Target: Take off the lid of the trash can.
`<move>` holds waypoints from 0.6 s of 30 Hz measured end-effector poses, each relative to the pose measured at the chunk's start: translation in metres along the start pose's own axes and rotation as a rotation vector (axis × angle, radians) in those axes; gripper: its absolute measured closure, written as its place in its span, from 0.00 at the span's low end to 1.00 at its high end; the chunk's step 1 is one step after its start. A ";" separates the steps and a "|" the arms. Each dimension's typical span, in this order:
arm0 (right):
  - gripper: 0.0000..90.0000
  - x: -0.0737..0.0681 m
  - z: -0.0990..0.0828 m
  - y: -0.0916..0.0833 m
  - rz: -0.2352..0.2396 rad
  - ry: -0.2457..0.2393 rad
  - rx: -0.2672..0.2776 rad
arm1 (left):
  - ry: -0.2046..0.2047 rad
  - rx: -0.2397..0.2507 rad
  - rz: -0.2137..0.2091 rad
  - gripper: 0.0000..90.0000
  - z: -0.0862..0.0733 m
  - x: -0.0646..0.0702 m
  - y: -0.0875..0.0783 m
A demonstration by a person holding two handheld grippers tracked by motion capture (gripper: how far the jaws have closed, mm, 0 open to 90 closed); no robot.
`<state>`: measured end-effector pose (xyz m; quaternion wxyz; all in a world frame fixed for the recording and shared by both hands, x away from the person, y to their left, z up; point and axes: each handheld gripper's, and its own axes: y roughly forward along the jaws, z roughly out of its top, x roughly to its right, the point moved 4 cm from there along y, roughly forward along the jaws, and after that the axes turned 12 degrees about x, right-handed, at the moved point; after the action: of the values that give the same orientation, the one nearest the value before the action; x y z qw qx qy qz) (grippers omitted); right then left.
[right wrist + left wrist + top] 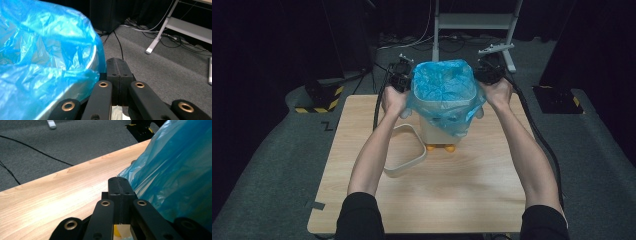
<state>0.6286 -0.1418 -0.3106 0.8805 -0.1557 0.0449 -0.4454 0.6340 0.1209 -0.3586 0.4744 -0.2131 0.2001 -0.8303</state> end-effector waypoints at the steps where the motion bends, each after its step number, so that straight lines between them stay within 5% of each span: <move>1: 1.00 0.000 -0.001 0.000 0.001 0.000 0.001 | 0.002 0.009 0.005 1.00 0.000 0.000 -0.001; 3: 0.99 -0.001 -0.001 -0.001 0.006 0.010 0.004 | -0.001 0.040 -0.001 0.99 -0.001 -0.001 -0.005; 8: 0.82 0.001 0.002 -0.011 -0.027 0.019 0.030 | -0.014 0.135 0.005 0.78 0.001 -0.003 -0.024; 18: 0.75 0.004 0.014 -0.045 -0.041 0.026 0.085 | -0.022 0.263 -0.016 0.57 0.007 -0.004 -0.068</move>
<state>0.5998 -0.1669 -0.2829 0.8764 -0.1131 0.0340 -0.4670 0.5920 0.1553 -0.3173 0.4938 -0.1596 0.0824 -0.8508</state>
